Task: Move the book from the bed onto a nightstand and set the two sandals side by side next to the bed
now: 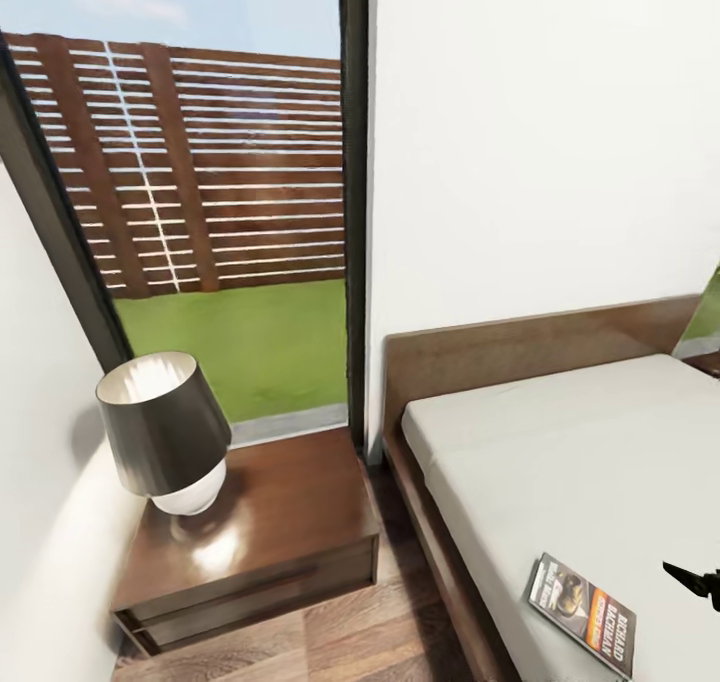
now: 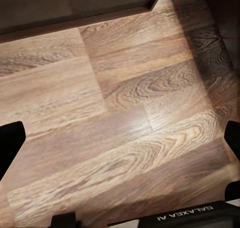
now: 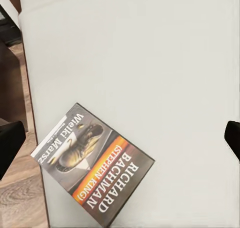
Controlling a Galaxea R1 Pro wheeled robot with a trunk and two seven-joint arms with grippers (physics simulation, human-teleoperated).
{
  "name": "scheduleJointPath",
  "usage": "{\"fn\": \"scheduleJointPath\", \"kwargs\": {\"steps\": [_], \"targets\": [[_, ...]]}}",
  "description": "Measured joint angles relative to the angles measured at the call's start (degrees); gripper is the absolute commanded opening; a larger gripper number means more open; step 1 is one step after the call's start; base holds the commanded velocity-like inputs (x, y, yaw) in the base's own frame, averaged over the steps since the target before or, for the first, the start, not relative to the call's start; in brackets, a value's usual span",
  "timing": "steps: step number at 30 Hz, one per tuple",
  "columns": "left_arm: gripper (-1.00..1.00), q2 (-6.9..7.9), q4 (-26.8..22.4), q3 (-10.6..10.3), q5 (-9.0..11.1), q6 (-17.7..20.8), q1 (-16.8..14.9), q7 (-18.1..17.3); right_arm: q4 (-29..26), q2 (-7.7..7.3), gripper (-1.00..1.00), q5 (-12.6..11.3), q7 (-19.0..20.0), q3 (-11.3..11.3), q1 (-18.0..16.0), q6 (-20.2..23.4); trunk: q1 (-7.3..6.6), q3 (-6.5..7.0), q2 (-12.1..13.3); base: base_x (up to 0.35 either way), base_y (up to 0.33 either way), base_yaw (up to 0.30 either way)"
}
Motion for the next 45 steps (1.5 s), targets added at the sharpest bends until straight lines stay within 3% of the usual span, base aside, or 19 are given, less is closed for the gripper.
{"fn": "scheduleJointPath", "kwargs": {"steps": [24, 35, 45], "targets": [[1.00, 0.01, 0.0, 0.0, 0.0, 0.0, 0.0, 0.0, -0.1, 0.04, 1.00, 0.0, -0.1, 0.3, 0.0, 0.0, 0.00, 0.29, 0.0, 0.000, 0.000, -0.044], [1.00, 0.00, 0.0, 0.0, 0.0, 0.0, 0.0, 0.0, -0.1, 0.04, 1.00, 0.0, 0.0, 0.3, 0.0, 0.0, 0.00, 0.29, 0.0, 0.000, 0.000, -0.223], [1.00, 0.01, 0.0, 0.0, 0.0, 0.0, 0.0, 0.0, -0.1, 0.05, 1.00, 0.0, 0.0, 0.3, 0.0, 0.0, 0.00, 0.29, 0.0, 0.000, 0.056, -0.042]]}}
